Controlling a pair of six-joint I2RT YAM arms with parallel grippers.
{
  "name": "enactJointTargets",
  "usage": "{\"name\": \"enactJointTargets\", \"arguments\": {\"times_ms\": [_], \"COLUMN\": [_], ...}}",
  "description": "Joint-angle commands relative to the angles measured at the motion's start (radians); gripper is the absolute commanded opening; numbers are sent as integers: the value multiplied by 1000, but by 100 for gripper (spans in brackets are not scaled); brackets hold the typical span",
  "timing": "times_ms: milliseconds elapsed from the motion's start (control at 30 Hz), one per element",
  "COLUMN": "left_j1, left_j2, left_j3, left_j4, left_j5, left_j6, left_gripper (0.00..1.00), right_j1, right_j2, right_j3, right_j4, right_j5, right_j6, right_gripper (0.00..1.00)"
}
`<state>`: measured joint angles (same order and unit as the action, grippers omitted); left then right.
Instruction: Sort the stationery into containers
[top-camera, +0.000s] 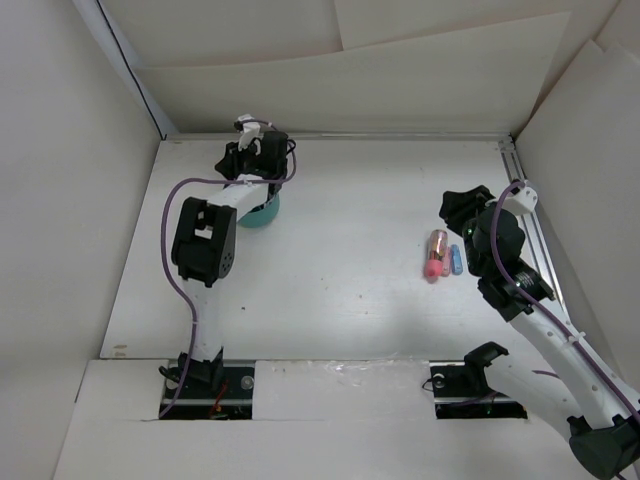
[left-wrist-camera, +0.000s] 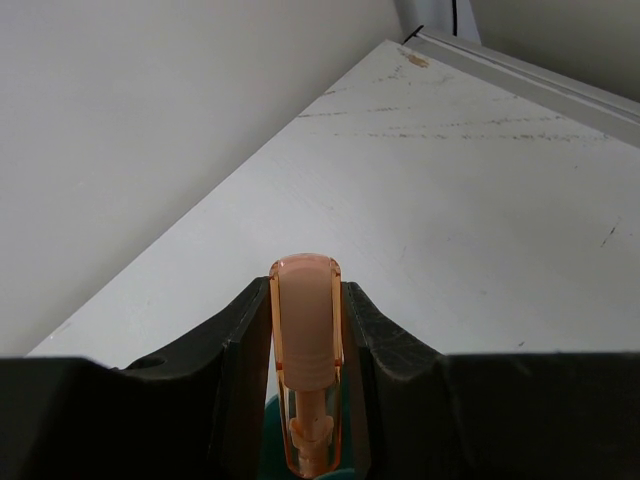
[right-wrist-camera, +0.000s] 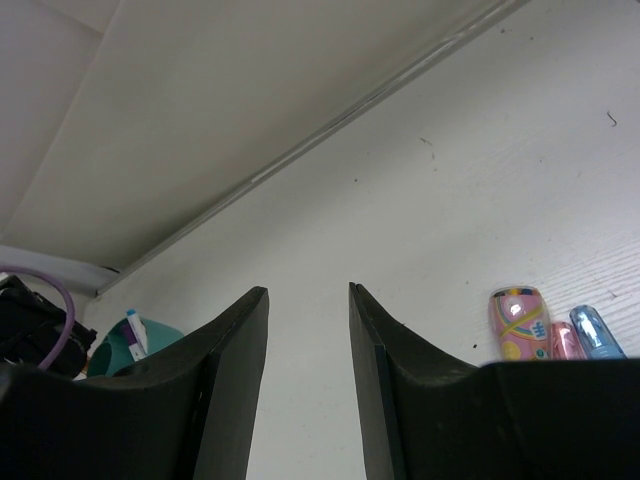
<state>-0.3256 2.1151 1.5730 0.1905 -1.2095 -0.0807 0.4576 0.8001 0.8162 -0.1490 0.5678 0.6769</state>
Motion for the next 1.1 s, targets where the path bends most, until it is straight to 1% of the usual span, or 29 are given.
{"name": "enactJointTargets", "arguments": {"times_ms": [0, 67, 333, 400, 500, 600, 800, 833, 933, 1000, 1067], "left_j1": [-3, -3, -3, -3, -3, -3, -3, -3, -3, -13, -27], "left_j2": [6, 16, 26, 0, -24, -40, -122, -122, -152, -161, -161], "left_j3": [-2, -2, -11, -22, -31, -50, -94, -94, -103, -103, -103], "left_j4": [27, 36, 36, 36, 36, 26, -16, -25, -60, -85, -94], "left_j5": [-30, -30, -41, -28, -19, -10, 22, 36, 59, 59, 48], "left_j6": [15, 15, 25, 16, 16, -16, -54, -89, -129, -140, -140], "left_gripper": [7, 7, 20, 22, 22, 22, 23, 23, 23, 27, 28], "right_j1": [-5, -5, -5, -5, -5, -5, -5, -5, -5, -5, -5], "right_j2": [-4, -4, -4, -4, -4, -4, 5, 5, 5, 5, 5], "right_j3": [9, 9, 9, 9, 9, 9, 9, 9, 9, 9, 9], "right_j4": [46, 46, 46, 46, 46, 55, 55, 55, 55, 55, 55], "right_j5": [-3, -3, -3, -13, -13, -13, -13, -13, -13, -13, -13], "right_j6": [-13, -13, -13, -13, -13, -13, -13, -13, -13, -13, -13], "right_gripper": [44, 44, 44, 44, 44, 44, 44, 44, 44, 44, 44]}}
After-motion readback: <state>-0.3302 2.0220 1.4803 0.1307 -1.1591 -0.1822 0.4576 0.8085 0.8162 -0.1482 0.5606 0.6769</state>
